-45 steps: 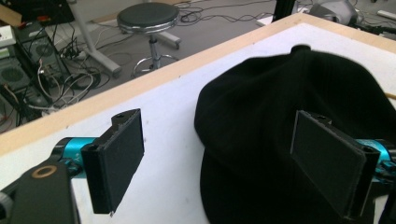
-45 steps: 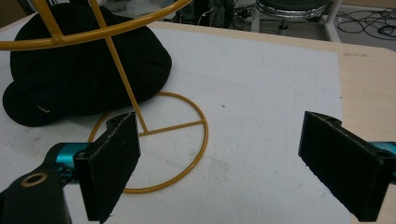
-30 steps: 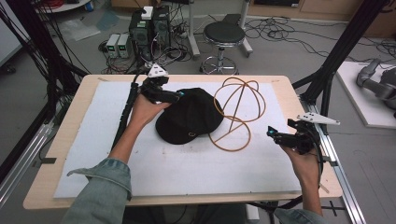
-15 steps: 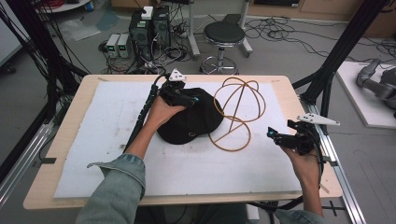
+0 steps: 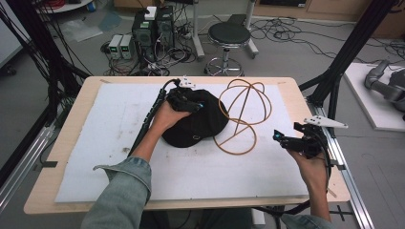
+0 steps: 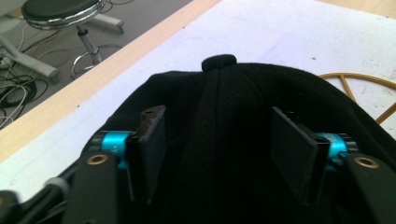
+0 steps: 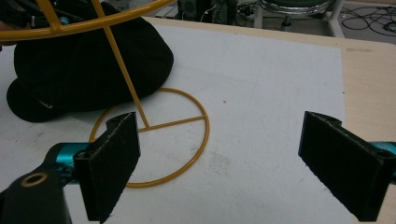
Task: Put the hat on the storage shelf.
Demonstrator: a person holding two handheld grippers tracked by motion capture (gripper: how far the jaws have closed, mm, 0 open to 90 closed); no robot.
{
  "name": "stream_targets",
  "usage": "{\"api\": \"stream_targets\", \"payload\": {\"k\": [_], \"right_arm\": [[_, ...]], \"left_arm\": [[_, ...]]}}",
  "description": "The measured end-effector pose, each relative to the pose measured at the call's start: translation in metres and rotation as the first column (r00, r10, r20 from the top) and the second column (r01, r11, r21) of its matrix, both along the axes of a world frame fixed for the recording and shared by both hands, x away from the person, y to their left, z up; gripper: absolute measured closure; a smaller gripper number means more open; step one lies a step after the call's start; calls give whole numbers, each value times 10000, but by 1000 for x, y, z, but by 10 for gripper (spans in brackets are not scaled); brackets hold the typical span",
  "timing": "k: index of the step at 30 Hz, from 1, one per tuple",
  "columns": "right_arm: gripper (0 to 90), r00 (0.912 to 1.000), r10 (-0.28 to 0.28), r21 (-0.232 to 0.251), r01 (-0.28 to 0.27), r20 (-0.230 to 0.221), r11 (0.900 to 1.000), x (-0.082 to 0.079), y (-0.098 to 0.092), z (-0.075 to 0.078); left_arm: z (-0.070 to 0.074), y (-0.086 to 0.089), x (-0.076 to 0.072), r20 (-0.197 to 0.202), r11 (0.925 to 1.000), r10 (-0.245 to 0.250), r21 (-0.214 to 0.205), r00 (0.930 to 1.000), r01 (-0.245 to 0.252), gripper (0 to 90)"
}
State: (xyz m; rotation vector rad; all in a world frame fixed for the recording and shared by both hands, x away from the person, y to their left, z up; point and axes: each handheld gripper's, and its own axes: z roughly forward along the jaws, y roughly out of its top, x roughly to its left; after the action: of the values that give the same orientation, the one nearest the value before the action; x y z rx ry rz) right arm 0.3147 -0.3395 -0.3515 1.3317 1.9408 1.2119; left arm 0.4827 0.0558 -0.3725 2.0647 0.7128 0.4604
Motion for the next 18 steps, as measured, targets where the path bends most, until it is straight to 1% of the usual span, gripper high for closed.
{"api": "stream_targets", "payload": {"k": [2,3,5,7,8,10,11,12,13,15,16,18], "right_arm": [[124,10000,24,-28,-24,47,10000,0,0,0],[125,10000,31,-23,-31,45,10000,0,0,0],[125,10000,24,-24,-24,41,10000,0,0,0],[124,10000,2,2,-2,9,10000,0,0,0],[125,10000,-3,-4,3,16,10000,0,0,0],[125,10000,5,-15,-5,67,10000,0,-1,1],[125,10000,-8,9,8,50,10000,0,-1,1],[125,10000,-22,17,21,35,10000,0,-1,1],[124,10000,-16,14,16,58,10000,0,-2,1],[125,10000,-36,27,36,65,10000,-1,-2,1],[125,10000,-32,12,32,82,10000,0,-2,1],[125,10000,-36,21,35,56,10000,-1,-2,1]], "left_arm": [[-1,-1,0,-45,9999,-123,95,9999,123,490],[-2,-2,0,-71,9999,-155,68,9999,156,513],[-2,-2,0,-127,9997,-144,201,9998,146,563],[-2,-1,0,-147,9997,-68,246,9999,72,640],[-2,0,0,-166,9994,-82,343,9998,88,675],[-1,1,0,-250,9993,-39,368,9997,48,721],[-1,1,0,-258,9990,-50,450,9997,62,749],[-1,2,0,-252,9990,-78,434,9997,89,774],[0,2,0,-245,9992,-87,384,9997,96,792],[2,4,-1,-196,9986,-160,503,9997,170,824],[3,4,-2,-156,9986,-192,498,9997,199,832],[7,5,-4,-78,9991,-243,345,9997,246,841]]}}
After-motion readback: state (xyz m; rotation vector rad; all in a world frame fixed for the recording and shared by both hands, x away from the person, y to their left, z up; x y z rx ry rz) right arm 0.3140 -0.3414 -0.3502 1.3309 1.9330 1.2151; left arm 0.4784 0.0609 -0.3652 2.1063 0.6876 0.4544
